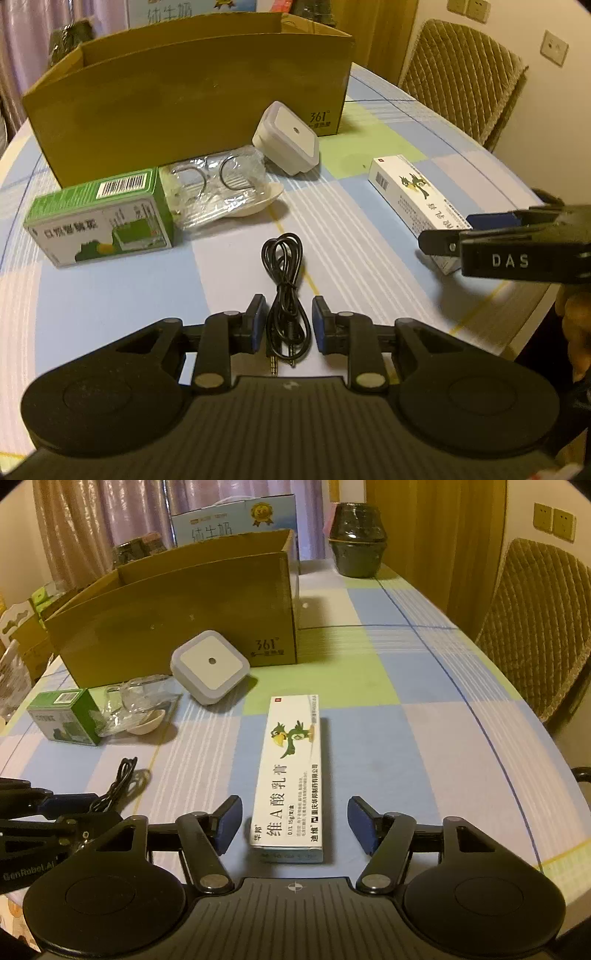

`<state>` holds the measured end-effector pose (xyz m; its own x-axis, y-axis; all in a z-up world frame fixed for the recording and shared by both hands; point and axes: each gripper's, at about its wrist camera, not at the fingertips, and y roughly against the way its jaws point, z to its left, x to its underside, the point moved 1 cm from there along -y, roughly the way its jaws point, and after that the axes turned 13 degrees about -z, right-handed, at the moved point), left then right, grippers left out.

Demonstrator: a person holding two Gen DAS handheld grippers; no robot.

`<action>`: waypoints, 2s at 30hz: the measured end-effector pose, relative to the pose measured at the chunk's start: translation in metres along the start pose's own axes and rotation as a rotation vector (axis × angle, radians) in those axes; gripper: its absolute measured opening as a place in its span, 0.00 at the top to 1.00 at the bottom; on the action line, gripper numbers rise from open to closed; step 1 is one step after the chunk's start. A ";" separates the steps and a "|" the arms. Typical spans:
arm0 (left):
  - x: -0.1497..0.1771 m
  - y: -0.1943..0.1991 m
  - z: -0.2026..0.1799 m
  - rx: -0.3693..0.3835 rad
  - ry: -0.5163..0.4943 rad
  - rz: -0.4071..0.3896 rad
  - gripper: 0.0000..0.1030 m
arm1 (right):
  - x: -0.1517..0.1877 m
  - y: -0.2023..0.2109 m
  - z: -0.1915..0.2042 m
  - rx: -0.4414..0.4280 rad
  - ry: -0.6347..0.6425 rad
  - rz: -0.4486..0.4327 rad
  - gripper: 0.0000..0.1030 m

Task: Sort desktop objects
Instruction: 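Grasp the black cable with the left tool while the right tool lifts the ointment box, then carry the black cable and ointment box over the cardboard box with both tools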

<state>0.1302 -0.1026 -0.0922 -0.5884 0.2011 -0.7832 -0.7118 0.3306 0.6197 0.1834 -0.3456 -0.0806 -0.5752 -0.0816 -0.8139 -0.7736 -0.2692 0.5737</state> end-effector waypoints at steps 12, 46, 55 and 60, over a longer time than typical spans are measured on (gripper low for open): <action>-0.006 -0.013 -0.002 -0.030 -0.029 -0.027 0.78 | -0.001 -0.007 -0.001 0.000 -0.023 -0.001 0.38; -0.028 0.010 -0.010 0.007 0.010 -0.086 0.91 | -0.007 -0.010 0.013 -0.006 0.061 -0.048 0.66; -0.048 0.026 -0.013 0.010 0.027 -0.141 0.91 | -0.023 0.015 0.014 -0.027 0.023 -0.126 0.66; -0.069 0.036 -0.006 -0.007 0.036 -0.182 0.91 | -0.042 0.032 0.017 -0.043 0.022 -0.190 0.66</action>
<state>0.1429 -0.1098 -0.0158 -0.4630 0.1053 -0.8801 -0.8104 0.3518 0.4684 0.1778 -0.3350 -0.0266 -0.4135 -0.0459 -0.9093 -0.8554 -0.3226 0.4053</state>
